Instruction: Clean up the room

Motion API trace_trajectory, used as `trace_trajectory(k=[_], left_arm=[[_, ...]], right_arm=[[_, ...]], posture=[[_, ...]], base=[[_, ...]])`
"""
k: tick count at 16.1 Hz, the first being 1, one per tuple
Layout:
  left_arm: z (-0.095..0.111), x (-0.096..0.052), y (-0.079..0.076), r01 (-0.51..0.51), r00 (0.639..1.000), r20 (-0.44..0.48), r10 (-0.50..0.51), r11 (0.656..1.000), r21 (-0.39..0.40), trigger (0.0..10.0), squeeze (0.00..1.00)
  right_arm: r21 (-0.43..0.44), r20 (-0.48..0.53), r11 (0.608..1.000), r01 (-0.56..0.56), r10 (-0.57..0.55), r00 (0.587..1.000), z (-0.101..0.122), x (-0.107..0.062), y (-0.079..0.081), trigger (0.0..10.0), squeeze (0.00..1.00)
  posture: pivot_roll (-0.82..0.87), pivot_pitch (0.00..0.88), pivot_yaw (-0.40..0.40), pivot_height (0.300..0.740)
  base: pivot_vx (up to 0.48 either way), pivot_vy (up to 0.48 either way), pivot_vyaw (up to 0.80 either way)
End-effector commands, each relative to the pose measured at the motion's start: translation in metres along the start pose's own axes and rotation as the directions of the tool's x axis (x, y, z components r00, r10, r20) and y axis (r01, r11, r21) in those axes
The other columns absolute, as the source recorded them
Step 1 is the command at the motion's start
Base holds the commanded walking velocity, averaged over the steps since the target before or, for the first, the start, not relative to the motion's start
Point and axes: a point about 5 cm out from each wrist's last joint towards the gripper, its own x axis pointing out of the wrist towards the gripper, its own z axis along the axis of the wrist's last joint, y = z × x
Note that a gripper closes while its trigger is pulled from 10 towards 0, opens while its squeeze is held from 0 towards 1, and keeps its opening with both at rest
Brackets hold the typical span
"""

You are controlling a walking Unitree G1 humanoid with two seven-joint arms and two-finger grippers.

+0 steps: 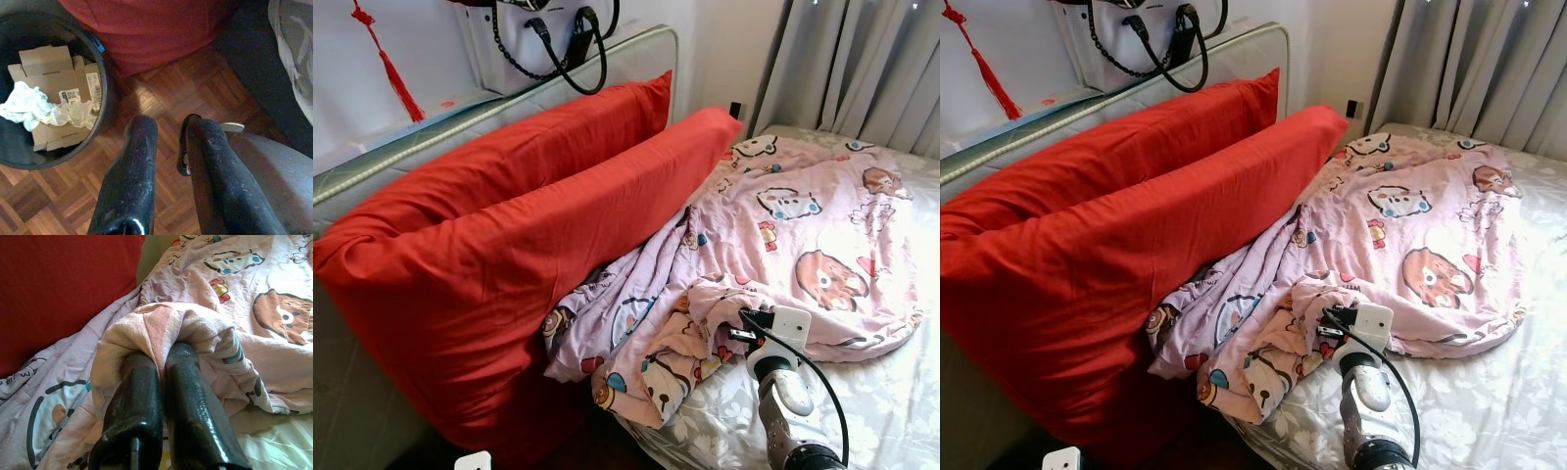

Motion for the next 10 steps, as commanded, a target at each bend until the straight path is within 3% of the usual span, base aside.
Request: trace_trajectory(k=[1, 6, 10], left_arm=[[-0.007, -0.002, 0.003, -0.013, 0.999, -0.034, 0.013, 1.0, 0.007, 10.0, 0.0], [-0.015, -0.006, 0.016, -0.029, 0.998, -0.05, 0.029, 1.0, 0.002, 10.0, 0.0], [-0.016, -0.006, 0.016, -0.028, 0.998, -0.052, 0.028, 1.0, 0.004, 10.0, 0.0]], right_arm=[[0.007, 0.019, 1.0, 0.003, -0.003, 1.0, 0.003, 0.001, 0.001, 10.0, 0.0], [0.021, 0.042, 1.0, -0.001, 0.0, 0.999, 0.005, 0.001, 0.002, 10.0, 0.0], [0.03, 0.057, 1.0, -0.004, 0.002, 0.998, 0.006, 0.0, 0.003, 10.0, 0.0]], posture=[[0.08, 0.0, 0.028, 0.74], [0.09, 0.0, 0.028, 0.74], [0.09, 0.0, 0.031, 0.74]], base=[[0.0, 0.0, 0.0], [0.0, 0.0, 0.0], [0.0, 0.0, 0.0]])
